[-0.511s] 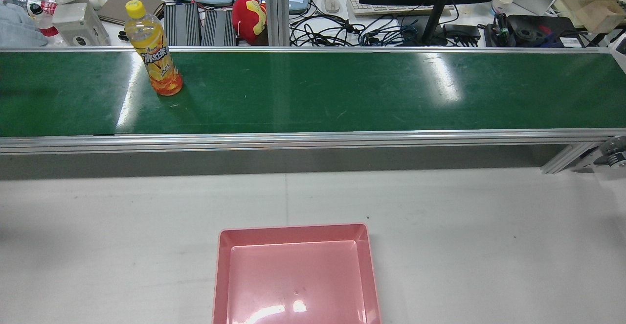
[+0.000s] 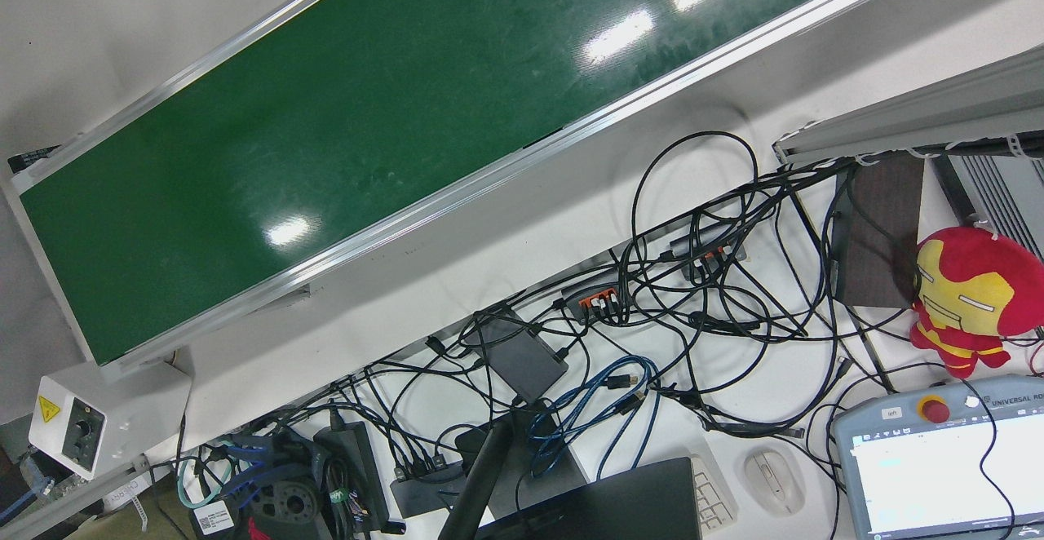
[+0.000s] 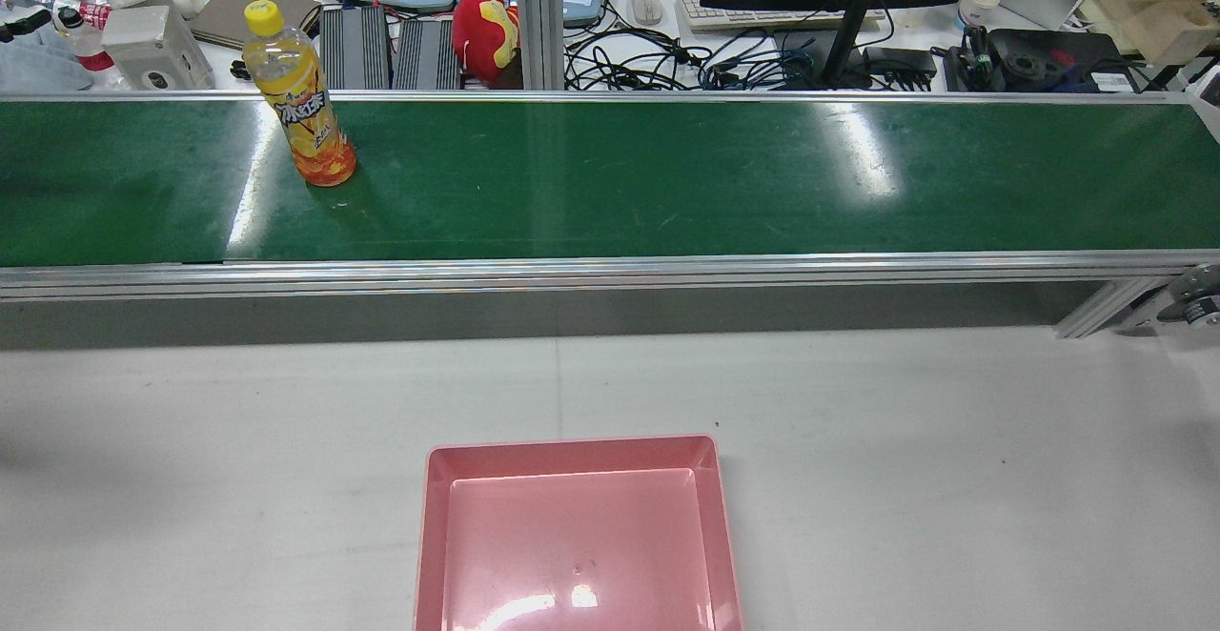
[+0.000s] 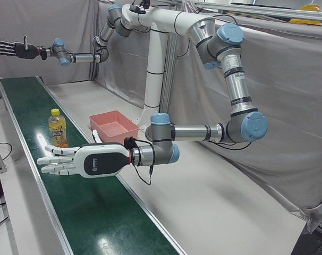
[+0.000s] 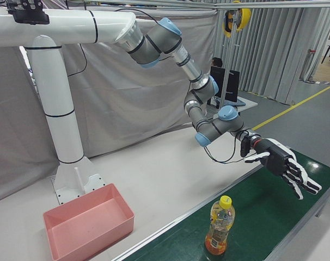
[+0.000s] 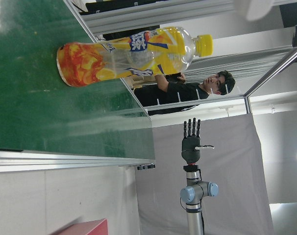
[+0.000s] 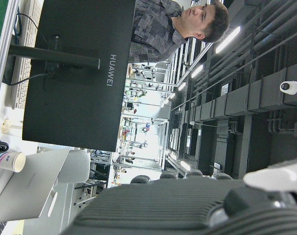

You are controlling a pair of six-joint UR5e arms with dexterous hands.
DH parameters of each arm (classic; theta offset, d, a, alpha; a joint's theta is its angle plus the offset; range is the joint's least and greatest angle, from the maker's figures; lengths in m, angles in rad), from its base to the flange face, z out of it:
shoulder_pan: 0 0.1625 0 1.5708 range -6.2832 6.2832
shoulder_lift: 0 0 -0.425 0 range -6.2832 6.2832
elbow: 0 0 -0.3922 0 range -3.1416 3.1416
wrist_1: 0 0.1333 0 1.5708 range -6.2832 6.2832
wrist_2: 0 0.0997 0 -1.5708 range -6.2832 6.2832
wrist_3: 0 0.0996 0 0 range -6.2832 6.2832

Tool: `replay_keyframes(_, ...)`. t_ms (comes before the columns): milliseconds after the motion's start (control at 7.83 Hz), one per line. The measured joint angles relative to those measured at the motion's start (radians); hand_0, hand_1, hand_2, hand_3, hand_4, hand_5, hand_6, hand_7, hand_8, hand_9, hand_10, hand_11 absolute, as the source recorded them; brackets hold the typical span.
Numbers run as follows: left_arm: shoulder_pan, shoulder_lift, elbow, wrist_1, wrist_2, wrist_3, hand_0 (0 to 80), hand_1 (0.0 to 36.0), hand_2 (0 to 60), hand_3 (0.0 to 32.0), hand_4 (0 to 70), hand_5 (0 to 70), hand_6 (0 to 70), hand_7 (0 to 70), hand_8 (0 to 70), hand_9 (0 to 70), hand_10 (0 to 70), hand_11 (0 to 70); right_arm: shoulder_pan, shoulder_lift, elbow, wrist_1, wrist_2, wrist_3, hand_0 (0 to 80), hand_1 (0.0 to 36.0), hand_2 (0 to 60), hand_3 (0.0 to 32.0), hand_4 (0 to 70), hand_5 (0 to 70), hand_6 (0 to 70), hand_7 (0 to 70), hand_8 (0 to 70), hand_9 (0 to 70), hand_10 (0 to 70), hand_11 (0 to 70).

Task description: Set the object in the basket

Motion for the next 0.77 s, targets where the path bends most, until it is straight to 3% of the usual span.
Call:
replay_keyframes(255,0.055,-0.025,-0.034,0.052,-0.045,0.029,69.6,19.0,0.0,0.0,6.8,25.8,0.0,3.8,0.0,0.0,8.0,14.6,0.000,0.000,0.000,0.000,0.000,0.000,0.0,0.0,0.0,0.0,0.0,0.0,0.0,0.0,0.0,0.0,0.0,0.0)
replay_keyframes(511,0.155,-0.056,-0.038,0.080,-0.126,0.034,62.6,18.2,0.0,0.0,7.2,25.5,0.0,3.7,0.0,0.0,6.8,12.7,0.000,0.000,0.000,0.000,0.000,0.000,0.0,0.0,0.0,0.0,0.0,0.0,0.0,0.0,0.0,0.0,0.0,0.0)
replay_keyframes(766,0.213,-0.104,-0.031,0.107,-0.157,0.035,59.8,18.5,0.0,0.0,7.4,27.1,0.0,4.0,0.0,0.0,6.1,11.6,0.000,0.000,0.000,0.000,0.000,0.000,0.0,0.0,0.0,0.0,0.0,0.0,0.0,0.0,0.0,0.0,0.0,0.0)
